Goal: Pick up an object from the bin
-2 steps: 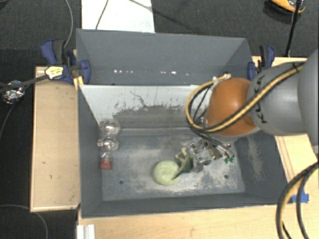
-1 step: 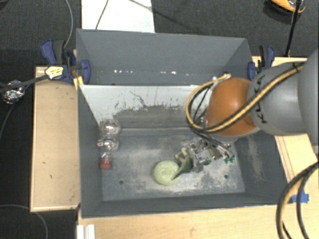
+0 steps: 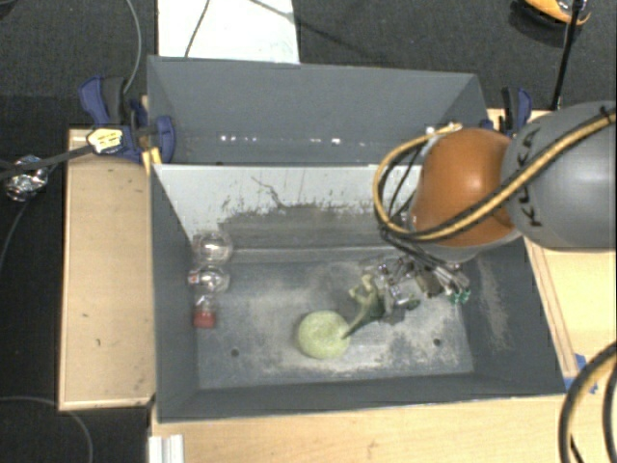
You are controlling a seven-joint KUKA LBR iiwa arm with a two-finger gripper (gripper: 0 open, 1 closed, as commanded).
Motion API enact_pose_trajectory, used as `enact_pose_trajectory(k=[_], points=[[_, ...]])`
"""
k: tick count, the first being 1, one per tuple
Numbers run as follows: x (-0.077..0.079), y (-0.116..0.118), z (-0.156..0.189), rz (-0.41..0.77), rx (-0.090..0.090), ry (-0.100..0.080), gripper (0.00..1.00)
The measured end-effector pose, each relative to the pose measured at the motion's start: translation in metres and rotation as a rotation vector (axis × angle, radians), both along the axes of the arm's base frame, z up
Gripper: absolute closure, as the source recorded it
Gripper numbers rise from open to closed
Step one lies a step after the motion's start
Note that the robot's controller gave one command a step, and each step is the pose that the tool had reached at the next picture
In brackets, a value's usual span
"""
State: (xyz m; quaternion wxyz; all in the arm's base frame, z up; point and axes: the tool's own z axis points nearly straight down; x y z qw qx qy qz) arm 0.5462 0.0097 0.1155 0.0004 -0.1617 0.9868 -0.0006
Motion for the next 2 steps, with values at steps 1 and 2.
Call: enact_pose_trajectory(k=[1, 2], points=[[0.008, -0.013, 0.016, 0.025, -0.001, -0.019, 1.0], [0.011, -0.01, 0.145, 0.145, 0.0, -0.003, 1.0]])
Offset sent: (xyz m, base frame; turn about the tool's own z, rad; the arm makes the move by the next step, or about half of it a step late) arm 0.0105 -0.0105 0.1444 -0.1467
